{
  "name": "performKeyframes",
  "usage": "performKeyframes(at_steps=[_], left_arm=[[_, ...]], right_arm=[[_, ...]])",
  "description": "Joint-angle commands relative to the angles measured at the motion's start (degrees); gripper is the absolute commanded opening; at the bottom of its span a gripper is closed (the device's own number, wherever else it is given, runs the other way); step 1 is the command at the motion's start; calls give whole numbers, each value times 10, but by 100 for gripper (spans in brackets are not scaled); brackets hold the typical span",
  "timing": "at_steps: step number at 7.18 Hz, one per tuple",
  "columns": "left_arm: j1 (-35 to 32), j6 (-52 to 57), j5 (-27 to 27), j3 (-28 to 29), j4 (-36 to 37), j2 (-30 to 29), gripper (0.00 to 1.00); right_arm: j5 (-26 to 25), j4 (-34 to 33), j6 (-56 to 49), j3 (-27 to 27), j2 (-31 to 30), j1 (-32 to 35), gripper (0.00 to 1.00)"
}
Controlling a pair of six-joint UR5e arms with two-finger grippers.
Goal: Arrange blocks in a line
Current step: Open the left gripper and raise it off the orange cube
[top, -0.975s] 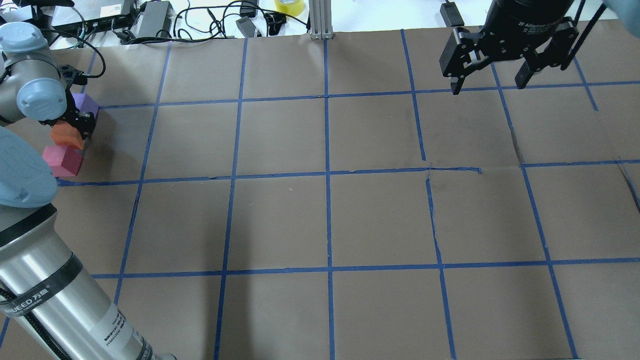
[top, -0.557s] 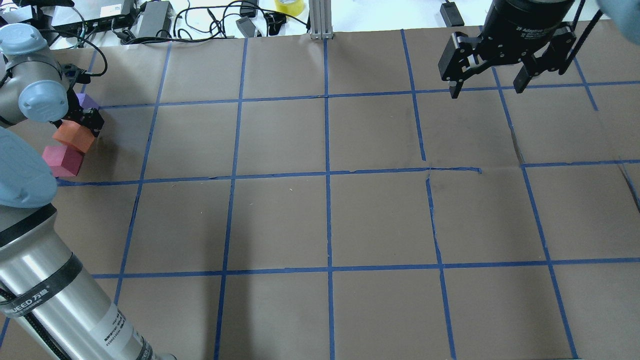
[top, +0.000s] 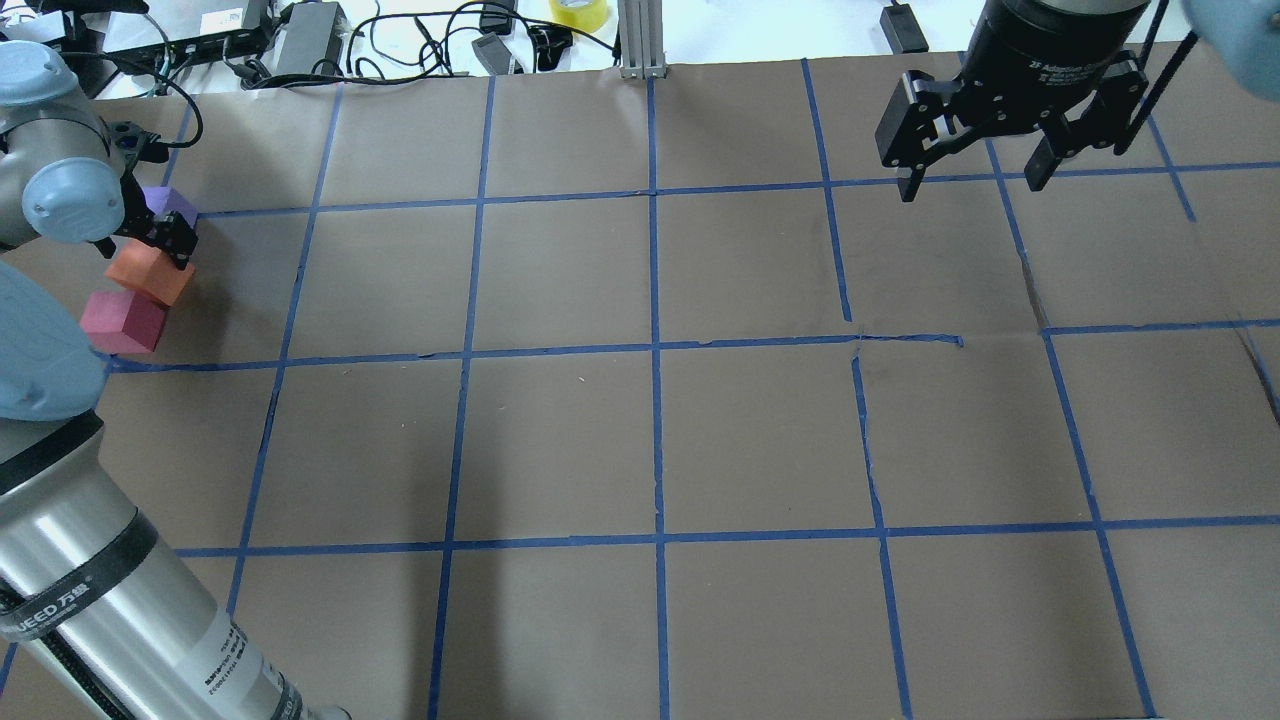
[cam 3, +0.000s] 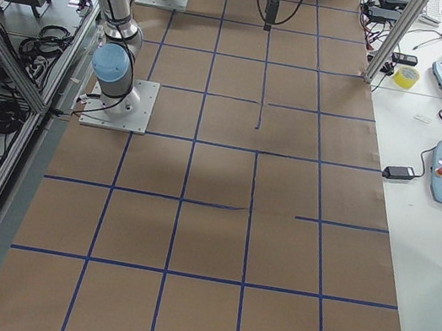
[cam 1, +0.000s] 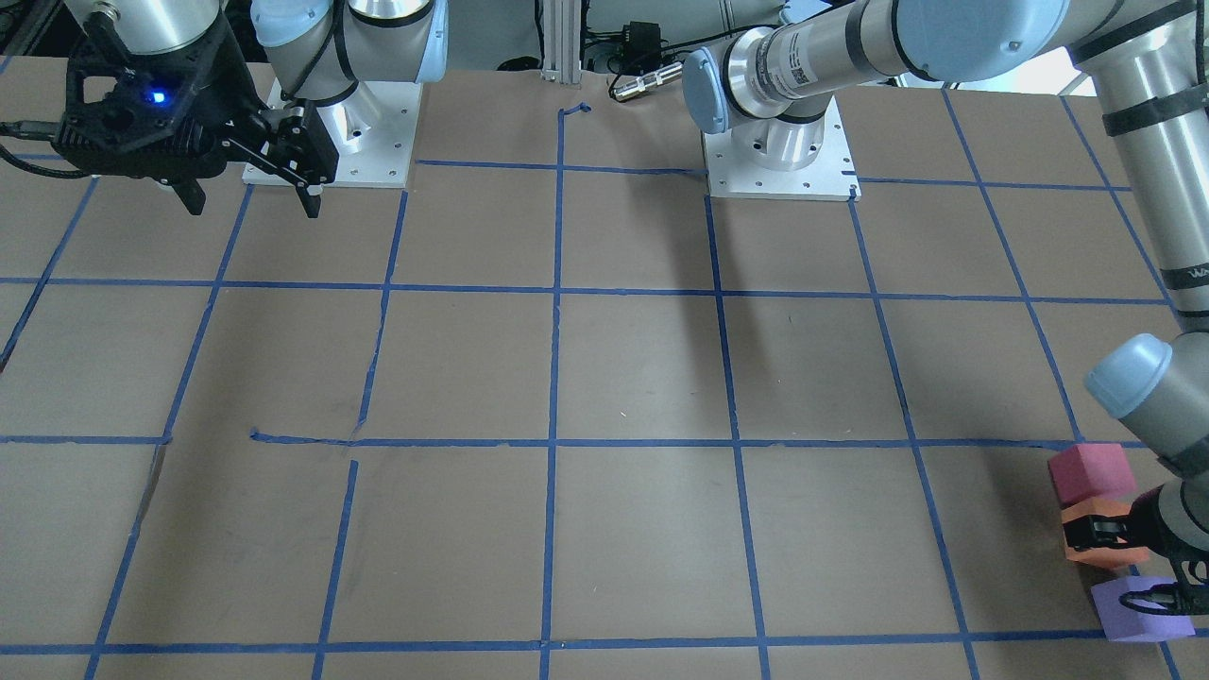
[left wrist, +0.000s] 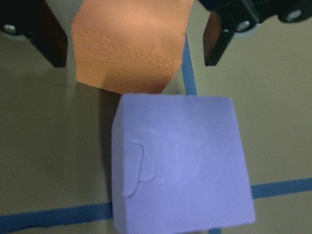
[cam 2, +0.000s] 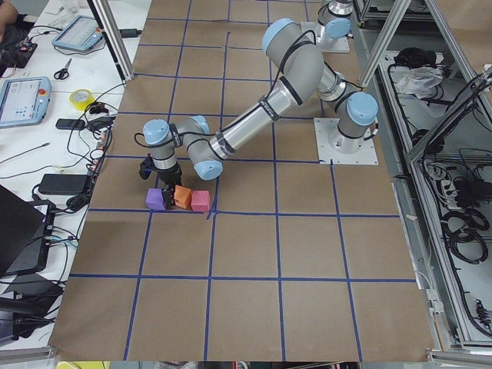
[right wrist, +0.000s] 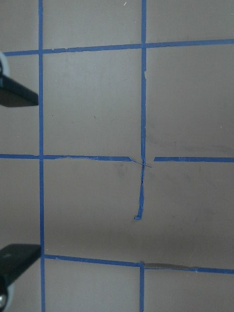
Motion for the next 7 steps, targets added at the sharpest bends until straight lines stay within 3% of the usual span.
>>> performKeyframes(at_steps=[1, 3, 7], left_arm=[[15, 0, -6, 0, 2, 3, 100], [11, -2, -70, -15, -4, 24, 100], [-67, -17, -91, 0, -187, 174, 100]], right_arm=[[1, 0, -1, 0, 1, 0, 100], [0, 0, -1, 0, 0, 0, 100], [2, 0, -2, 0, 0, 0, 100]])
